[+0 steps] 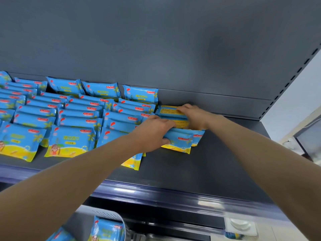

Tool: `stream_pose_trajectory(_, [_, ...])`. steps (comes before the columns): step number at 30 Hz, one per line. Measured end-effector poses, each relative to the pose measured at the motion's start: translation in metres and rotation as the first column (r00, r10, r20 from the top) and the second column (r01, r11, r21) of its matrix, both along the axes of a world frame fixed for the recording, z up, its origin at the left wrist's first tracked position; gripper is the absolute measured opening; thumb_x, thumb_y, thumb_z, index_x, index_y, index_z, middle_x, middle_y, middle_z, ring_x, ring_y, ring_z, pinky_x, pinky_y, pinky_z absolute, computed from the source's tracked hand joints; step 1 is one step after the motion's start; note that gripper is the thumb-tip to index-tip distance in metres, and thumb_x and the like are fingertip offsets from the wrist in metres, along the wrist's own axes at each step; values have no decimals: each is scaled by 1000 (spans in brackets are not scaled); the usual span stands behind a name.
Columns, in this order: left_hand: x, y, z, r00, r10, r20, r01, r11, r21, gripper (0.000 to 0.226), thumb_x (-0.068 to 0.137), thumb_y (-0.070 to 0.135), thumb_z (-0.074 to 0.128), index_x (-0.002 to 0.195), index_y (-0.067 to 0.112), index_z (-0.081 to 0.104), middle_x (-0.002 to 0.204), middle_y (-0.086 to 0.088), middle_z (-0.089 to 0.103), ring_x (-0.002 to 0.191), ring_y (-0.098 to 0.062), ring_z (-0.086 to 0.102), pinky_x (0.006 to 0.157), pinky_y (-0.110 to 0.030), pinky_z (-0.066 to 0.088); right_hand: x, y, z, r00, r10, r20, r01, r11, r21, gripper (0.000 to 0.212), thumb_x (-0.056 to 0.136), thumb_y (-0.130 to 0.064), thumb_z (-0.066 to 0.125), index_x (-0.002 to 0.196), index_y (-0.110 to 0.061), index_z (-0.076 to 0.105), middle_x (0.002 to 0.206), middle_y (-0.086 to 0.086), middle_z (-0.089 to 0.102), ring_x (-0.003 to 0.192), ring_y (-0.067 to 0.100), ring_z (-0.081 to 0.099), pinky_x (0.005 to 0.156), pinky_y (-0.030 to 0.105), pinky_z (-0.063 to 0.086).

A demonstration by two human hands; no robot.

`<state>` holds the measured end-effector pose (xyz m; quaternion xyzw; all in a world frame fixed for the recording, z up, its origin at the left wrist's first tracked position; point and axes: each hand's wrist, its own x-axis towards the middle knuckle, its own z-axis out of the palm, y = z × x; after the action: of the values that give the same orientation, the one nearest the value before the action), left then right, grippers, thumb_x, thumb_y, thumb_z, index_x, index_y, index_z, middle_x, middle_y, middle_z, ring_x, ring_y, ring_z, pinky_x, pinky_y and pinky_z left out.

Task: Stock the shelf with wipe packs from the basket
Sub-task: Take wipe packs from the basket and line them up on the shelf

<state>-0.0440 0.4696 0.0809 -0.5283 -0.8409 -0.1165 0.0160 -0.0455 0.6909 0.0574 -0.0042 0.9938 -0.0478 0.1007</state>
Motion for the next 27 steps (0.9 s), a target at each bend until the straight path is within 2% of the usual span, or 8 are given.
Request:
stream_pose_trajectory(3, [0,1,0,1000,2,-7,-3,1000,-12,38,82,31,63,117,18,53,109,1,61,98,-19,54,90,-19,21,-1,-4,2,999,26,-31,-24,998,52,77,76,-30,69,140,-20,27,134,7,40,116,27,41,95,37,42])
stream_pose_trajectory(7, [-2,3,2,1000,17,4,-17,999,-30,39,83,31,61,118,19,51,109,2,60,98,-18,55,93,-23,24,-3,2,15,990,-42,-134,27,993,-112,38,79,-25,60,112,-25,40,109,6,57,85,21,51,67,29,38])
stream_pose_trajectory(9, [-3,5,2,999,32,4,-32,999,-38,40,83,31,61,119,19,50,108,2,60,96,-18,55,95,-25,26,-7,8,22,979,-116,-168,80,975,-208,29,82,-27,57,106,-26,41,101,7,59,77,21,51,64,28,35])
stream_pose_trajectory(13, [-12,15,6,997,73,-22,-74,996,-59,41,84,33,61,121,19,50,111,2,60,100,-20,54,98,-30,28,-16,15,29,923,-294,-247,175,895,-411,29,87,-33,59,110,-21,46,105,6,56,84,23,55,72,31,43])
stream_pose_trajectory(17, [-26,31,7,989,123,-79,-129,989,-75,38,85,33,61,118,16,52,110,0,60,104,-21,54,98,-34,30,-16,17,31,874,-405,-269,259,856,-447,38,81,-37,69,109,-14,57,99,8,58,79,22,55,73,31,47])
stream_pose_trajectory(19, [-34,41,8,983,145,-110,-155,984,-91,38,85,33,60,117,15,52,109,-2,60,104,-23,54,96,-35,30,-14,17,37,847,-451,-282,295,839,-457,36,79,-34,72,106,-12,63,99,8,61,87,24,58,81,33,50])
stream_pose_trajectory(22, [-44,55,9,970,175,-167,-196,974,-115,38,87,33,57,119,14,52,111,-5,58,106,-25,51,95,-36,29,-9,16,51,816,-460,-351,299,855,-424,21,85,-21,64,103,-10,66,105,10,67,99,26,60,90,36,48])
stream_pose_trajectory(27, [-53,73,4,909,303,-285,-338,938,-80,52,87,35,57,130,12,40,124,-9,47,114,-28,42,100,-40,27,10,5,68,798,-452,-397,252,850,-462,20,88,-14,55,105,-9,66,105,8,68,101,24,61,93,37,48])
